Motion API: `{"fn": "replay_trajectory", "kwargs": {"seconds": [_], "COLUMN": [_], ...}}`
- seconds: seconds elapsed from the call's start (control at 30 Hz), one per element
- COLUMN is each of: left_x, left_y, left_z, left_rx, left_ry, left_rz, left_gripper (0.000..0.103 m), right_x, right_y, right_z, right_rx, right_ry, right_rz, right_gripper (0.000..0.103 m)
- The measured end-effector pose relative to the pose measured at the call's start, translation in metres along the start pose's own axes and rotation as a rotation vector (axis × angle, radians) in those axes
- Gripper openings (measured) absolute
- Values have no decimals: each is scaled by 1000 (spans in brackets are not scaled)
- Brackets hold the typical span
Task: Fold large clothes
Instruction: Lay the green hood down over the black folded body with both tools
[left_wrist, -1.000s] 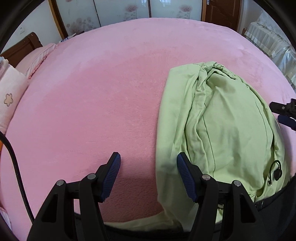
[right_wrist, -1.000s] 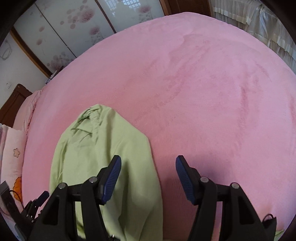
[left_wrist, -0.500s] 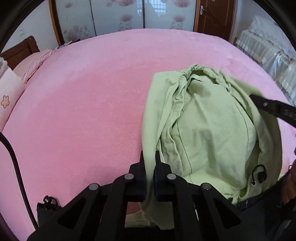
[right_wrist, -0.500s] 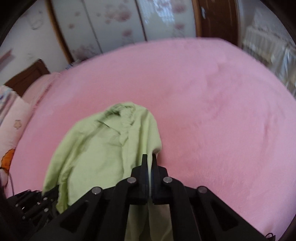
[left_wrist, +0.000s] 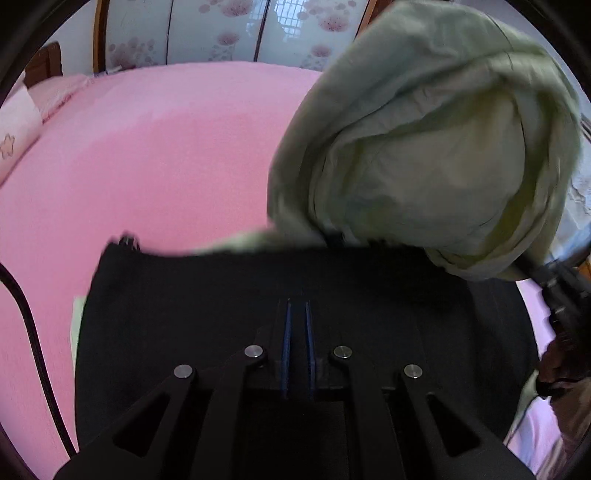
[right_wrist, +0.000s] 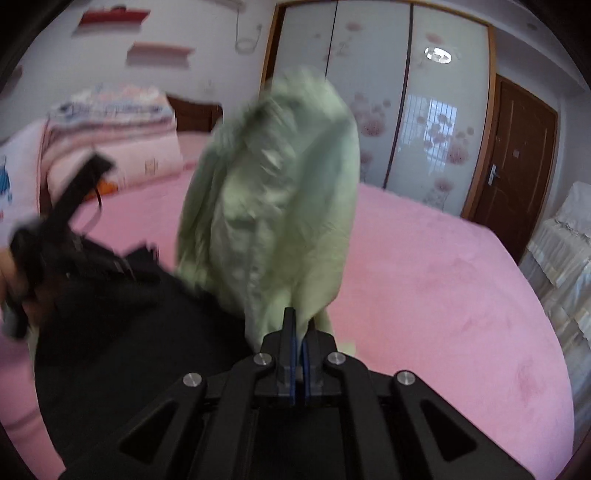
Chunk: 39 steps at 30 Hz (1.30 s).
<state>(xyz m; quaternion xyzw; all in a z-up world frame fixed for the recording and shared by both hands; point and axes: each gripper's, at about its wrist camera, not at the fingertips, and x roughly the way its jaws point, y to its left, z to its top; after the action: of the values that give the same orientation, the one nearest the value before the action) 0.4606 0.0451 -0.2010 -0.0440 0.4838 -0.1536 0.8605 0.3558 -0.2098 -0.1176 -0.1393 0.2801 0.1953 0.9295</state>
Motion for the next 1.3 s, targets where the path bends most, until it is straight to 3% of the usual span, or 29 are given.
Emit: {"fn": "replay_trajectory", "kwargs": {"seconds": [0.17,0.33,0.47,0.63,0.67,0.83,0.93,0.97,1.07,1.17,1.3], "left_x": [-24,-39,-46,-51,-48,-26,-7,1,18,14,-8], "left_y": [11,7,1,-14,-22,-29,-21,-17,-5,-6,-31], "left_z": [-34,-47,-51,-57,-59,-75,-82,-83,-88,-91,-103], "left_rx": [-35,-40,-17,-12,-7,-48,-112,-150,-278,-313,-238], "left_ry": [53,91,119,153,158,184,193,197,177,134,96], "left_rz": [-22,-31,-55,-125,-131,-138,-153,-179,-264,-264,-236], "left_gripper": [5,6,8,12,13,15,16,16,16,7,3], "right_x": [-3,-25,-39,-56,-56,-40,-23,-18,-6,-13,-43], "right_y": [13,9,7,11,13,27,41,48,60,65,44], "right_z": [-49,-54,-59,-62,-62,-69,-75,-75,-75,-68,-72], "right_rx": [68,282,450,610,630,678,689,685,675,621,712], "right_ry": [175,197,222,212,216,269,305,318,334,306,216], "right_rz": [4,89,164,281,286,281,309,311,340,306,310], "right_gripper": [7,15,44,53,57,57,53,46,10,4,2]}}
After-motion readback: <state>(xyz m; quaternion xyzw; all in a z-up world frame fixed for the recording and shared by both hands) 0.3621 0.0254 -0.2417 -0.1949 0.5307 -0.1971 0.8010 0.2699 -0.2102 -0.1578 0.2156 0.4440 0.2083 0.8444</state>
